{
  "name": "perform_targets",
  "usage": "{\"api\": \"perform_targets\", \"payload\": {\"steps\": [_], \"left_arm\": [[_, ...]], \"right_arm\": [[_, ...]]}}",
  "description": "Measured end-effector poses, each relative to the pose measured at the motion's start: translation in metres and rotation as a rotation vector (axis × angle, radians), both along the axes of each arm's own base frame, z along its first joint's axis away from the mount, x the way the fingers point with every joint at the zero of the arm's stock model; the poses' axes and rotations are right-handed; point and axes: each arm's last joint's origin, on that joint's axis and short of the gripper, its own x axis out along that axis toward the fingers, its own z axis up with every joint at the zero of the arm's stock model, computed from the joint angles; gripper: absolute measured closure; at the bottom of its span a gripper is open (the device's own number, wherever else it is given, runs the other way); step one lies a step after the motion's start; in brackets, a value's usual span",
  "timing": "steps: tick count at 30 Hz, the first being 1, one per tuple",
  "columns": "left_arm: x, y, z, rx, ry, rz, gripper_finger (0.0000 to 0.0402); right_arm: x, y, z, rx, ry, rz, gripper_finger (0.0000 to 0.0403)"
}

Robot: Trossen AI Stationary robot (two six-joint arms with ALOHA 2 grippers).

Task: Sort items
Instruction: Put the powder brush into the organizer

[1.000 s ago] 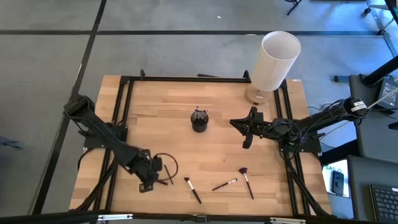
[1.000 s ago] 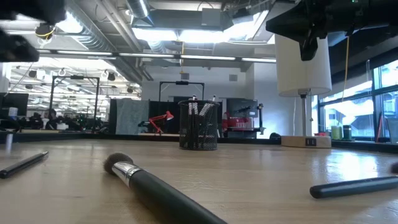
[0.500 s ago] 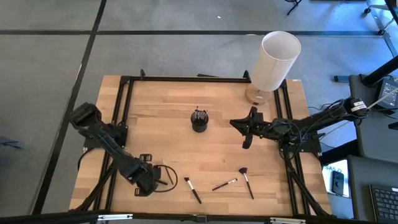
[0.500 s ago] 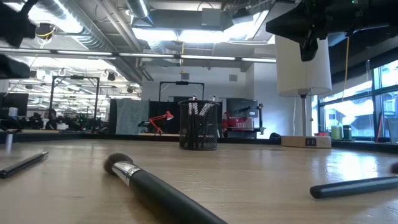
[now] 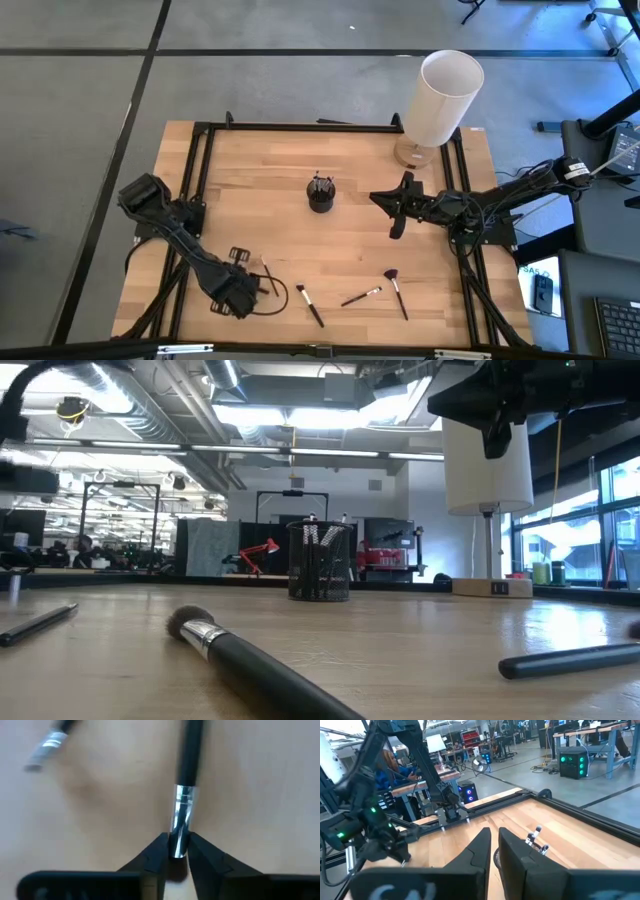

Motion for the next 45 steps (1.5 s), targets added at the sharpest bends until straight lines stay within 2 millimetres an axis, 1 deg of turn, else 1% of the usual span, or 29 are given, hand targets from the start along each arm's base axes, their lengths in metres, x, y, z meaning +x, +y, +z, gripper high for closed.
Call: {"api": "perform_targets", "payload": {"steps": [3, 7, 9, 12, 15, 17, 21, 25, 26, 29, 34, 37, 40, 43, 45], "left_arm": [[0.006, -0.001, 0.013, 0.077, -0.043, -0.088, 0.0359], [0.011, 0.001, 0.030, 0.250, -0.102, -0.235, 0.0363], [0.014, 0.003, 0.041, 0.375, -0.147, -0.321, 0.0355], [0.022, 0.014, 0.056, 0.641, -0.208, -0.430, 0.0347], [0.034, 0.030, 0.069, 0.928, -0.258, -0.510, 0.0347], [0.045, 0.044, 0.074, 1.086, -0.234, -0.566, 0.0350], [0.064, 0.075, 0.080, 1.317, -0.068, -0.660, 0.0353], [0.078, 0.110, 0.085, 1.509, 0.131, -0.692, 0.0351], [0.081, 0.118, 0.085, 1.529, 0.180, -0.694, 0.0351], [0.086, 0.140, 0.085, 1.513, 0.327, -0.707, 0.0352], [0.090, 0.165, 0.085, 1.487, 0.417, -0.661, 0.0353], [0.092, 0.171, 0.085, 1.480, 0.448, -0.662, 0.0353], [0.096, 0.171, 0.084, 1.474, 0.463, -0.670, 0.0353], [0.103, 0.170, 0.081, 1.420, 0.426, -0.661, 0.0353], [0.109, 0.168, 0.080, 1.362, 0.368, -0.651, 0.0353]], "right_arm": [[0.000, 0.000, 0.000, 0.000, 0.000, -0.001, 0.0366], [0.000, 0.000, 0.000, 0.003, 0.000, -0.001, 0.0366], [0.000, 0.000, 0.000, 0.003, 0.000, -0.001, 0.0366], [0.000, 0.000, 0.000, 0.004, 0.000, -0.009, 0.0366], [0.000, 0.000, 0.000, 0.004, 0.000, -0.009, 0.0366], [0.000, 0.000, 0.000, 0.005, -0.001, -0.009, 0.0366], [0.000, 0.000, 0.000, 0.004, -0.001, -0.009, 0.0366], [0.000, 0.000, 0.000, -0.014, 0.004, -0.010, 0.0366], [0.000, 0.000, 0.000, -0.016, 0.005, -0.010, 0.0366], [0.000, 0.000, 0.000, -0.019, 0.010, -0.010, 0.0366], [0.000, -0.001, -0.003, -0.029, 0.035, -0.021, 0.0366], [-0.001, -0.002, -0.004, -0.037, 0.051, -0.064, 0.0366], [-0.001, -0.003, -0.004, -0.053, 0.058, -0.091, 0.0366], [-0.001, -0.003, -0.004, -0.053, 0.056, -0.091, 0.0366], [-0.001, -0.003, -0.004, -0.053, 0.056, -0.091, 0.0366]]}}
